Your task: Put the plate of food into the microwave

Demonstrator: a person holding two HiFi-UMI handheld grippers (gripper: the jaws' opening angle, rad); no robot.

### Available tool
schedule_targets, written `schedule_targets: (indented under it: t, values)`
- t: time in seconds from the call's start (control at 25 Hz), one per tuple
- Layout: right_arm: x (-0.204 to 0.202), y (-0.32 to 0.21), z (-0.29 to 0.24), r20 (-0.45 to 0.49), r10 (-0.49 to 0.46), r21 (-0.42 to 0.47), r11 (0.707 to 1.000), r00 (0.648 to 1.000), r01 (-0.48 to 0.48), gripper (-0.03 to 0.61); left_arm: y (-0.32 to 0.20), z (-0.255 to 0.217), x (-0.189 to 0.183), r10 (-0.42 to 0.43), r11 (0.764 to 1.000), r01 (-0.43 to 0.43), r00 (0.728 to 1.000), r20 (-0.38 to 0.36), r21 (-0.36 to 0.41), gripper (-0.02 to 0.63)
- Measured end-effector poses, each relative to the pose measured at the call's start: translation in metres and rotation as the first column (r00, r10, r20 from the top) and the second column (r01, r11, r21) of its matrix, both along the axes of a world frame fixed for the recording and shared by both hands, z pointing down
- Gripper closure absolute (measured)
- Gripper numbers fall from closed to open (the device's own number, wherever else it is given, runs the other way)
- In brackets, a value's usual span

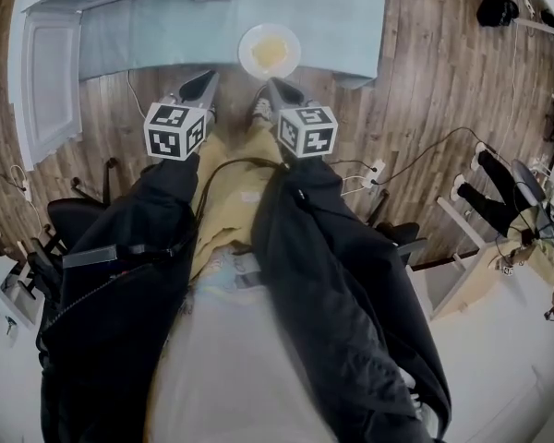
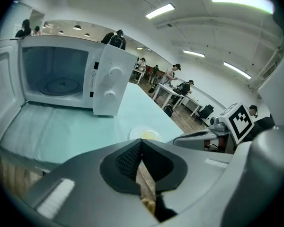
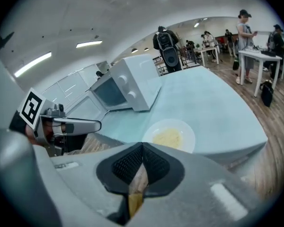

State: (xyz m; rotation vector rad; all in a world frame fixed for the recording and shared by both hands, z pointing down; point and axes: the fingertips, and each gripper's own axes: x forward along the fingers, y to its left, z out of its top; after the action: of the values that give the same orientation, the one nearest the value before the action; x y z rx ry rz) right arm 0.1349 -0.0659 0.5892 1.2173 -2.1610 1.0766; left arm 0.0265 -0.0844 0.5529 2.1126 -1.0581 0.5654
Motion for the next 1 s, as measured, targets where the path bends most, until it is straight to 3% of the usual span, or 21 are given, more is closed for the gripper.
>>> schedule_targets:
  t: [0.44,0.64,1.0]
  values:
    - [0.026,0.001,0.044,-0.04,0.098,-0.095,0.99,0.994,-0.101,0.578,0.011,0.028,0.0,0.023,0.996,-0.021,0.999,0.023,-0.082,0.614]
    - [0.04,-0.001,0.06,-0.055,0.148,-0.133,0.979,0.987,-0.154,0.529,0.016,0.038,0.0,0.038,0.993,-0.034,0.999,0.034,-0.116,0.614]
    - [0.06,-0.006,0.082,-0.009,0.345,-0.2,0.919,0.939,-0.34,0.445,0.026,0.051,-0.01,0.042,0.987,-0.035,0.998,0.039,-0.157,0.614]
